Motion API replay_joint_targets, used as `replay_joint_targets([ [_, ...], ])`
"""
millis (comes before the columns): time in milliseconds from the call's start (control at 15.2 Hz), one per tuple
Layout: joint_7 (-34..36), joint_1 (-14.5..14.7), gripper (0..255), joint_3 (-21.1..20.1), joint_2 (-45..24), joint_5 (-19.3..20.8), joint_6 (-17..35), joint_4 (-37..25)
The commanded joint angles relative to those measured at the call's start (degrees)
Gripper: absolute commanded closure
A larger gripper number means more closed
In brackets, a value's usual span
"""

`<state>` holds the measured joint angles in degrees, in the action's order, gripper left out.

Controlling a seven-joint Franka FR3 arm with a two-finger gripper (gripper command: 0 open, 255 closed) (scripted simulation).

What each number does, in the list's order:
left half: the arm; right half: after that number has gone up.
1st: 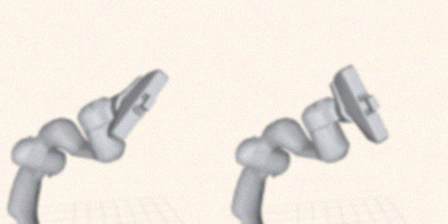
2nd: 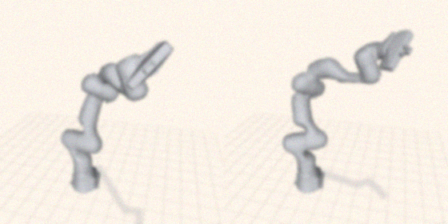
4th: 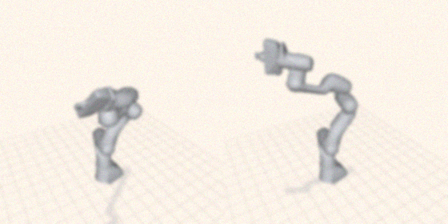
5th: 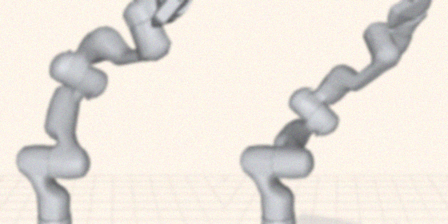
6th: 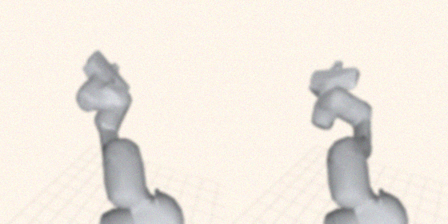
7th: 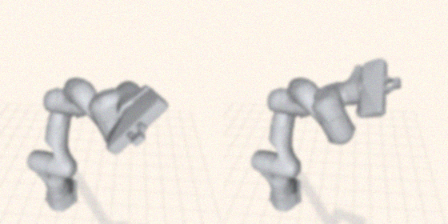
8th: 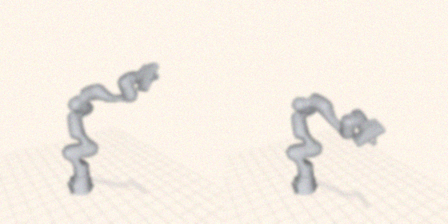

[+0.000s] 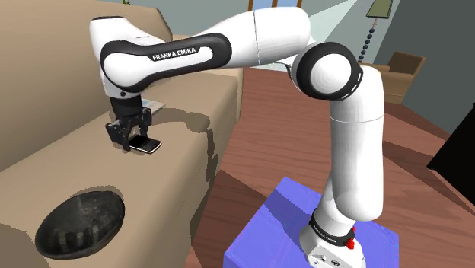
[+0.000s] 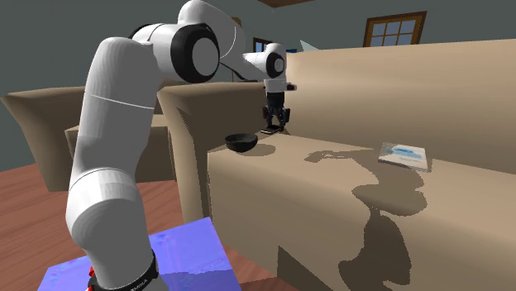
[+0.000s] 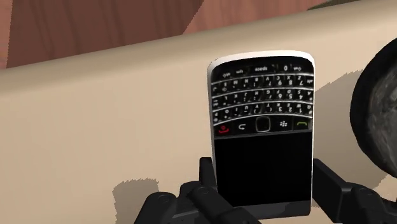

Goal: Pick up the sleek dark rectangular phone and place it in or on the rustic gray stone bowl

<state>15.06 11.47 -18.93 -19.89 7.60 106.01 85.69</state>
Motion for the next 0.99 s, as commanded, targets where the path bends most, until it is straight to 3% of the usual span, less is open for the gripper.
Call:
replay_joint_targets([
  [0, -0.05, 0.11, 255, -0.05, 0.01, -0.04, -1.49, -1.47],
  [462, -0.26, 0.47, 255, -0.17, -0.15, -0.09, -6.6, -6.74],
  [924, 8.31, 7.97, 255, -2.19, -5.43, 2.52, -9.66, -14.43],
])
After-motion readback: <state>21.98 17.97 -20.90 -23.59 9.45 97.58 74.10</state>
